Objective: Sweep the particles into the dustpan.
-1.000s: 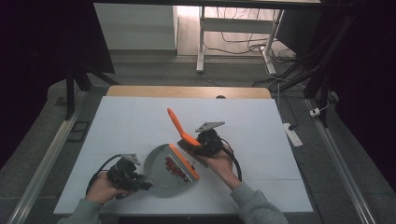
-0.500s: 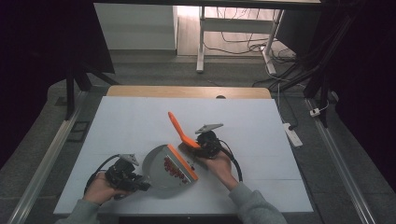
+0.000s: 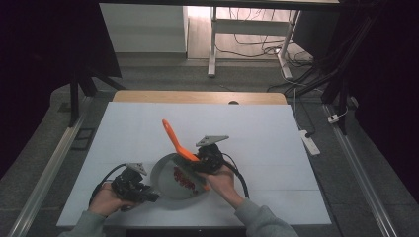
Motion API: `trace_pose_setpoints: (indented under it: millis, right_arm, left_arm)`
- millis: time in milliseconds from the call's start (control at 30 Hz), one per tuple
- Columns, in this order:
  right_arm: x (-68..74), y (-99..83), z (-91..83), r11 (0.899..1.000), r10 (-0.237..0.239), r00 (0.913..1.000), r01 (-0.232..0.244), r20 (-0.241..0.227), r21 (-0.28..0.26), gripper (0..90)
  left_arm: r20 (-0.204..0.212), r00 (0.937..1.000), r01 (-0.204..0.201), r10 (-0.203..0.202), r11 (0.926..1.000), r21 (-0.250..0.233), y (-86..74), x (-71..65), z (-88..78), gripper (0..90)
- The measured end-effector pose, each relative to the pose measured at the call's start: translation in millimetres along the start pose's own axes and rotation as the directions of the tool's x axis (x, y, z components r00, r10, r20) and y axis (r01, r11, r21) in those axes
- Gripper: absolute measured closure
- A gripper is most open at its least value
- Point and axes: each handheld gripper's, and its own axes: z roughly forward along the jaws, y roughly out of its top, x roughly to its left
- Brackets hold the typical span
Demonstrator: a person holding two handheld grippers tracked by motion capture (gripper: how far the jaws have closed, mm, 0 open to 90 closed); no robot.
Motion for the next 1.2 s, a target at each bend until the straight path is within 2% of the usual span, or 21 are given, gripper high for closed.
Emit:
trace_pose_setpoints:
  millis: [33, 67, 167, 267, 367, 500, 600, 700, 800, 867, 933, 1000, 1067, 1133, 1200]
  right_arm:
    - [-9.4, 1.9, -7.5, 1.000, 0.008, 0.9993, -0.008, 0.035, -0.019, 70.8]
    - [-9.4, 1.9, -7.5, 1.000, 0.008, 0.9993, -0.008, 0.035, -0.019, 70.8]
    - [-23.0, 1.2, -14.2, 1.000, 0.003, 0.9935, -0.001, 0.114, -0.016, 70.8]
    - [-34.2, -3.7, -11.4, 1.000, -0.006, 0.9855, 0.002, 0.169, 0.021, 70.8]
    - [-40.0, -10.8, -1.1, 0.997, -0.013, 0.9822, 0.000, 0.187, 0.072, 70.8]
    - [-34.3, -11.5, 4.6, 0.997, -0.024, 0.9854, 0.011, 0.169, 0.075, 70.8]
    - [-25.8, -11.9, 9.0, 0.997, -0.012, 0.9933, 0.003, 0.115, 0.081, 70.8]
    - [-15.2, -12.0, 11.8, 0.998, -0.002, 0.9967, -0.003, 0.081, 0.070, 70.8]
    - [-5.8, -8.4, 12.2, 0.997, 0.041, 0.9991, -0.040, -0.012, 0.066, 70.8]
    - [2.9, -5.8, 13.3, 0.998, -0.004, 0.9998, 0.005, -0.020, 0.066, 70.8]
    - [4.6, -2.6, 10.7, 0.999, -0.016, 0.9994, 0.018, -0.031, 0.041, 70.8]
    - [0.0, 0.1, 5.0, 0.999, -0.030, 0.9995, 0.030, 0.006, 0.015, 70.8]
    - [-8.8, 0.8, -1.4, 0.999, -0.045, 0.9964, 0.045, 0.071, 0.007, 70.8]
    - [-18.7, -0.9, -6.2, 0.999, -0.054, 0.9878, 0.053, 0.146, 0.012, 70.8]
    - [-27.8, -5.4, -7.1, 0.998, -0.056, 0.9781, 0.051, 0.200, 0.027, 70.8]
  left_arm:
    - [0.000, 1.0000, -0.001, 0.001, 1.0000, 0.000, 0.0, 0.1, 0.0, 61.4]
    - [0.001, 1.0000, 0.000, 0.000, 1.0000, 0.000, 0.0, 0.2, 0.0, 61.4]
    - [0.001, 1.0000, 0.000, 0.000, 1.0000, 0.000, 0.0, 0.1, 0.0, 61.4]
    - [0.000, 1.0000, 0.001, -0.001, 1.0000, 0.001, 0.2, 0.1, 0.2, 61.4]
    - [-0.001, 1.0000, 0.002, -0.002, 1.0000, 0.001, 0.3, 0.0, 0.4, 61.4]
    - [-0.001, 1.0000, 0.002, -0.002, 1.0000, 0.000, 0.3, -0.1, 0.4, 61.4]
    - [-0.001, 1.0000, 0.004, -0.004, 1.0000, -0.001, 0.5, -0.4, 0.9, 61.4]
    - [-0.001, 1.0000, 0.004, -0.004, 1.0000, -0.001, 0.4, -0.3, 0.6, 61.4]
    - [-0.003, 1.0000, 0.007, -0.007, 1.0000, -0.001, 0.5, -0.3, 1.0, 61.4]
    - [-0.003, 1.0000, 0.003, -0.003, 1.0000, -0.001, 0.1, 0.1, 1.0, 61.4]
    - [-0.001, 1.0000, 0.003, -0.003, 1.0000, -0.001, -0.4, 0.7, 1.4, 61.4]
    - [0.000, 1.0000, 0.007, -0.007, 1.0000, -0.004, -0.7, 0.9, 2.1, 61.4]
    - [-0.001, 1.0000, 0.008, -0.008, 1.0000, -0.004, -0.7, 0.8, 2.1, 61.4]
    - [-0.003, 1.0000, 0.008, -0.008, 0.9999, -0.007, -1.0, 0.1, 1.7, 61.4]
    - [-0.008, 0.9999, 0.010, -0.010, 0.9999, -0.009, -1.9, -1.8, 0.1, 61.4]
